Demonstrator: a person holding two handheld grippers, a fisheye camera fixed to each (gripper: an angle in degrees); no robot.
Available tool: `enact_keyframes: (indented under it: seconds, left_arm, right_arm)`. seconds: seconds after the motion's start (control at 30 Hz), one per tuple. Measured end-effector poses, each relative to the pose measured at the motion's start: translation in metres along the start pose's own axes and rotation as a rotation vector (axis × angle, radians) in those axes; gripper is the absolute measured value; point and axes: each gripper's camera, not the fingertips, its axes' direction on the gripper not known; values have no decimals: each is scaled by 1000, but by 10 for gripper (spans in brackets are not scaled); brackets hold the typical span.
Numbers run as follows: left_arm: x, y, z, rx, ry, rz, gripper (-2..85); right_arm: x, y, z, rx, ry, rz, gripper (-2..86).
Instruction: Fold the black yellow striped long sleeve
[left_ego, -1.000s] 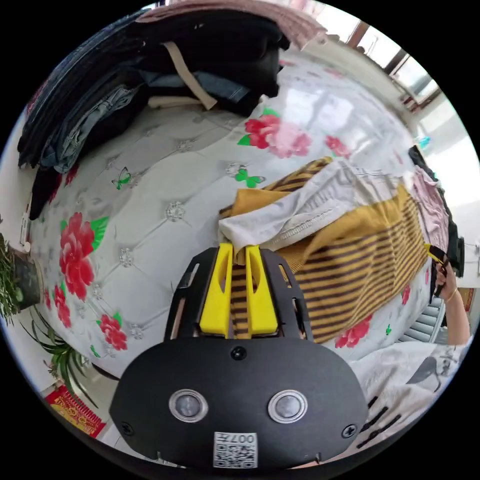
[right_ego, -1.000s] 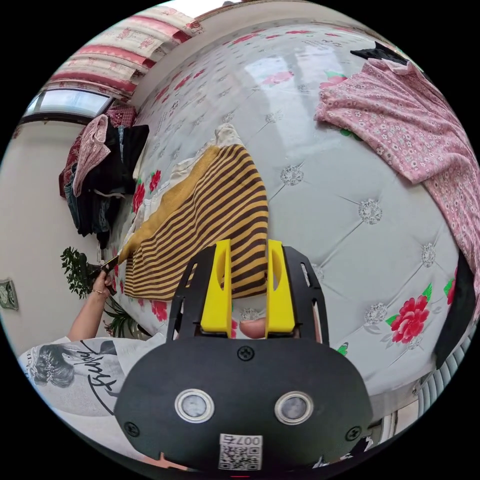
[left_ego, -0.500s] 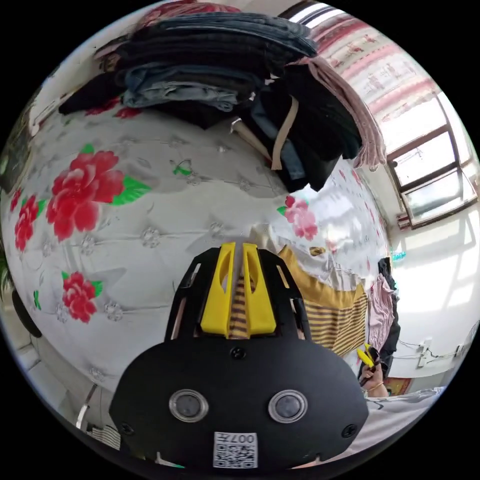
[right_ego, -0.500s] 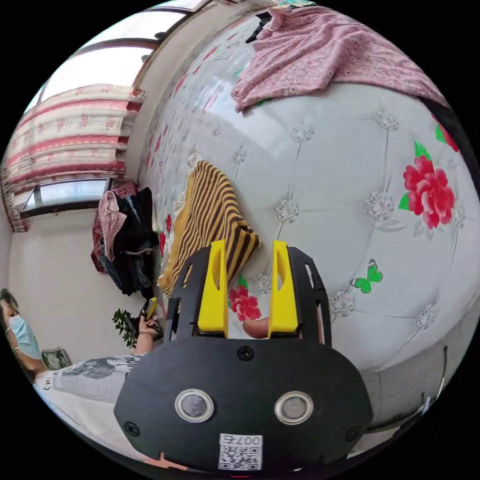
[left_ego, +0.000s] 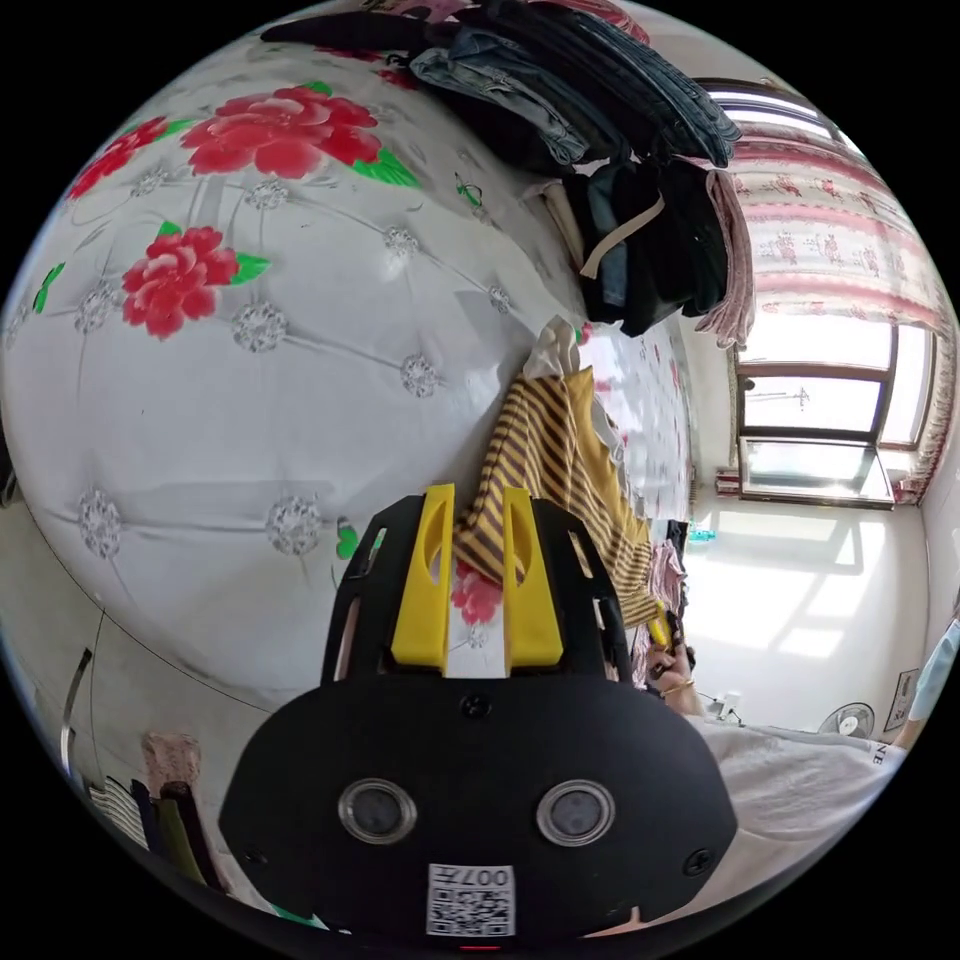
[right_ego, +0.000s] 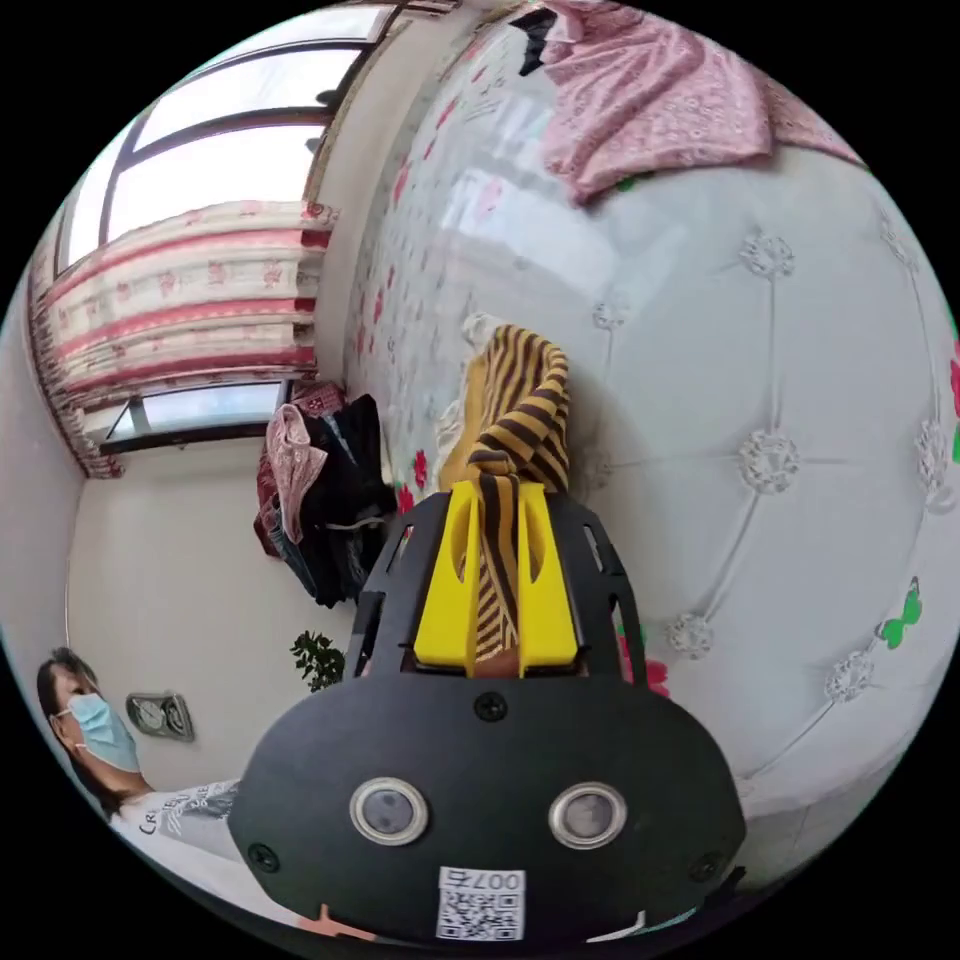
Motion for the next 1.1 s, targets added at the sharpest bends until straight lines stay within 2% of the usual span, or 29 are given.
enact_keyframes:
  seconds: [0.1,0.17,0.27,0.33,0.47,0.53,0.6,0.73,0.83,0.93,1.03,1.1]
  left_arm:
    - [-7,12,-19,6,-2,11,86]
    - [-15,17,-29,-1,40,8,91]
    - [-25,25,-37,19,102,-19,99]
    - [-29,31,-38,24,139,-32,106]
    - [-38,44,-40,14,215,-57,120]
    - [-41,48,-43,6,223,-59,127]
    - [-42,52,-44,-9,238,-51,134]
    - [-32,49,-33,-86,267,-14,158]
    - [-16,41,-24,-126,297,22,172]
    - [3,32,-22,-184,273,68,187]
    - [13,36,-28,-214,266,100,197]
    - [13,42,-31,-212,242,100,185]
  right_arm:
    - [-108,10,48,-117,-36,-304,86]
    - [-198,46,106,-274,-54,-584,80]
    - [-271,123,190,-492,-122,-846,76]
    - [-285,170,243,-624,-146,-925,80]
    - [-244,236,352,-908,-31,-837,87]
    - [-219,234,364,-926,-25,-752,91]
    - [-197,213,361,-887,-12,-660,97]
    - [-132,148,326,-690,111,-459,106]
    - [-90,125,313,-621,55,-302,111]
    - [-80,121,319,-596,92,-278,117]
    - [-77,118,318,-543,48,-266,115]
    - [-68,121,337,-623,69,-255,111]
